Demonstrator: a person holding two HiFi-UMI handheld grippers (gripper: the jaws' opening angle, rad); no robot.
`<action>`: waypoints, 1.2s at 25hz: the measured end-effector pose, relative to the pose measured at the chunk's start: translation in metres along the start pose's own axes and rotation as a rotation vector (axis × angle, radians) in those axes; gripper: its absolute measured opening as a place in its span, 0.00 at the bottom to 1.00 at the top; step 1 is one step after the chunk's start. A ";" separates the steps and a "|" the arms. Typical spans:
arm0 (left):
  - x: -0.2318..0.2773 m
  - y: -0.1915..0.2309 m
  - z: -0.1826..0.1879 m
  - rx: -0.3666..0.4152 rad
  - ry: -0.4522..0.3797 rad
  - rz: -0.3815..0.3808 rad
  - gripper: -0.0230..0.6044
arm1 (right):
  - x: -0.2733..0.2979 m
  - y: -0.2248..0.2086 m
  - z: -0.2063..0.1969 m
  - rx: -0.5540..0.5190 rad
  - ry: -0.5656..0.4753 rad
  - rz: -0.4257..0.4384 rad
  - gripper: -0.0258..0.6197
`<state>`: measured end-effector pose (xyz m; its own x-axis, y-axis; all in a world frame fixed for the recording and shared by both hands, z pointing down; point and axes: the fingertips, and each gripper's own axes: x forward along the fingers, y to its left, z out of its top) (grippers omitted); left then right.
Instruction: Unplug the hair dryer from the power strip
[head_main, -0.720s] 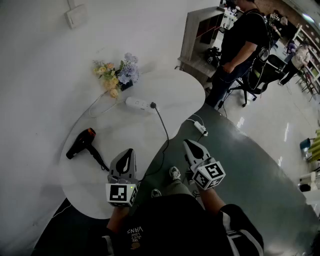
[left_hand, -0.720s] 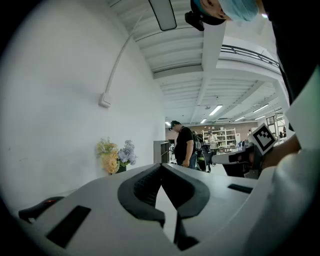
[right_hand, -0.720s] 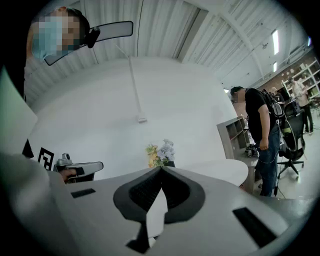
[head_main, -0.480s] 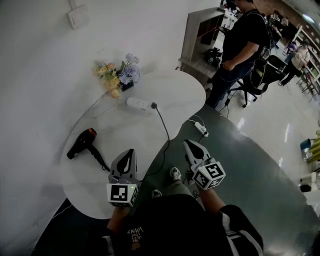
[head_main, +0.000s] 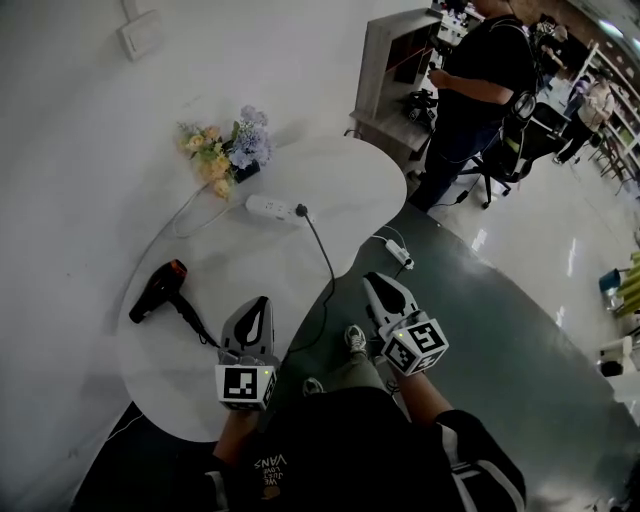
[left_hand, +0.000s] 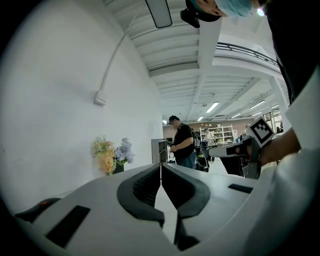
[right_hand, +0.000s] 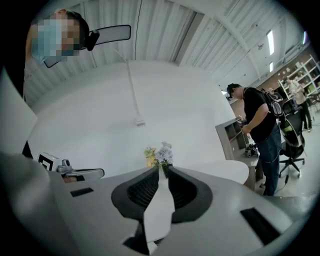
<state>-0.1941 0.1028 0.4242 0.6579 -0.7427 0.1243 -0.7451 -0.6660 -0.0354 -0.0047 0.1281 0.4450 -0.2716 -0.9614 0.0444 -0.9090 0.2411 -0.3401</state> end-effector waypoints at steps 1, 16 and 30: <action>0.004 0.001 -0.002 -0.001 0.005 0.008 0.07 | 0.003 -0.004 -0.001 0.000 0.007 0.003 0.11; 0.088 0.001 -0.007 -0.043 0.052 0.078 0.26 | 0.069 -0.066 -0.001 -0.008 0.144 0.093 0.33; 0.146 0.001 -0.038 -0.001 0.153 0.201 0.33 | 0.119 -0.128 -0.011 -0.017 0.243 0.228 0.33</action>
<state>-0.1025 -0.0036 0.4801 0.4725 -0.8409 0.2637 -0.8593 -0.5061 -0.0740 0.0759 -0.0153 0.5044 -0.5339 -0.8232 0.1930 -0.8210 0.4502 -0.3511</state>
